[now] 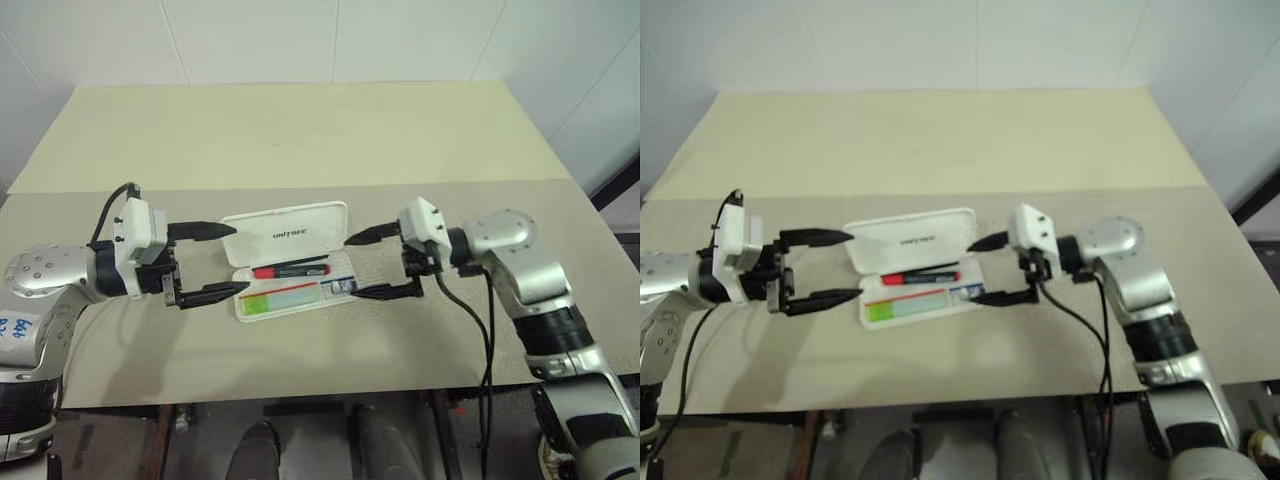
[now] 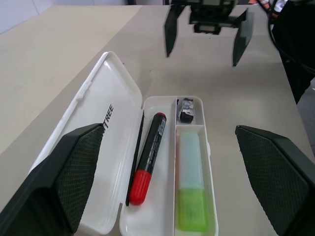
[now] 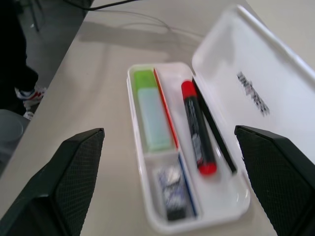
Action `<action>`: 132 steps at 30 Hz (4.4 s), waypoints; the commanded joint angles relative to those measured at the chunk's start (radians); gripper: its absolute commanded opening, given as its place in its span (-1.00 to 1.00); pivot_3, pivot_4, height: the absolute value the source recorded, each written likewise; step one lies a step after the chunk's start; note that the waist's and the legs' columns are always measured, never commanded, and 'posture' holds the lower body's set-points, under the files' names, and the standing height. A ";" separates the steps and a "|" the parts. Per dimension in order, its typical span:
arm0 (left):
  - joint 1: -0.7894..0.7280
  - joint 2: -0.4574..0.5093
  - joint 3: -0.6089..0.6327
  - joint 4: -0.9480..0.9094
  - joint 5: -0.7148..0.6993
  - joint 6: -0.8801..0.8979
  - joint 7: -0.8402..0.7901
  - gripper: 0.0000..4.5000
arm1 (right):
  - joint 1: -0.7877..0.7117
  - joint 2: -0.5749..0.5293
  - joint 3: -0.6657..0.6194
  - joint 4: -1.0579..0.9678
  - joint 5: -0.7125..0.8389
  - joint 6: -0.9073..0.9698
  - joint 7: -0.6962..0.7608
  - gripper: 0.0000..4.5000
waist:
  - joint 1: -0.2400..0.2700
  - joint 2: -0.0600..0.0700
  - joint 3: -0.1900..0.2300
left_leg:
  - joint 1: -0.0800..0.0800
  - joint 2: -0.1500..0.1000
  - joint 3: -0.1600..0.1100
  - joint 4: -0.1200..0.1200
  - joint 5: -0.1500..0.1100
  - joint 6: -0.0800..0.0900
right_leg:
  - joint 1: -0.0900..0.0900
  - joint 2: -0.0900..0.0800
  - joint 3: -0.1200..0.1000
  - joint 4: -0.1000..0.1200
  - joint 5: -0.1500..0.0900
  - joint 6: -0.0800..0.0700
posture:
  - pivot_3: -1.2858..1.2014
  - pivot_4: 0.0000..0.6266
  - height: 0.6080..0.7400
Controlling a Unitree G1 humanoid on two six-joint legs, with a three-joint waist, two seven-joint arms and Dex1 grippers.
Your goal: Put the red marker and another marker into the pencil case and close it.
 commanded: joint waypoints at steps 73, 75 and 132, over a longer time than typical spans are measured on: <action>-0.180 -0.067 -0.199 0.258 0.131 0.017 -0.141 -0.99 | 0.230 -0.121 -0.208 -0.251 0.135 0.014 -0.294 1.00 | 0.018 0.000 0.000 | 0.001 0.000 0.001 0.001 0.000 0.000 | 0.001 0.000 0.000 -0.001 0.000 0.000 | 0.03 -0.52 1.00; -0.168 -0.060 -0.225 0.247 0.144 0.015 -0.158 -0.99 | 0.232 -0.122 -0.211 -0.254 0.135 0.014 -0.300 1.00 | 0.017 0.000 0.000 | 0.001 0.000 0.001 0.001 0.000 0.000 | 0.001 0.000 0.000 -0.001 0.000 0.000 | 0.03 -0.52 1.00; -0.188 -0.150 -0.083 0.116 0.047 0.047 0.023 -0.91 | 0.277 -0.067 -0.191 -0.277 0.125 -0.018 -0.363 1.00 | 0.018 -0.001 -0.001 | 0.002 0.000 0.001 0.000 0.001 0.001 | 0.002 0.000 0.000 -0.001 0.001 -0.001 | 0.03 -0.52 1.00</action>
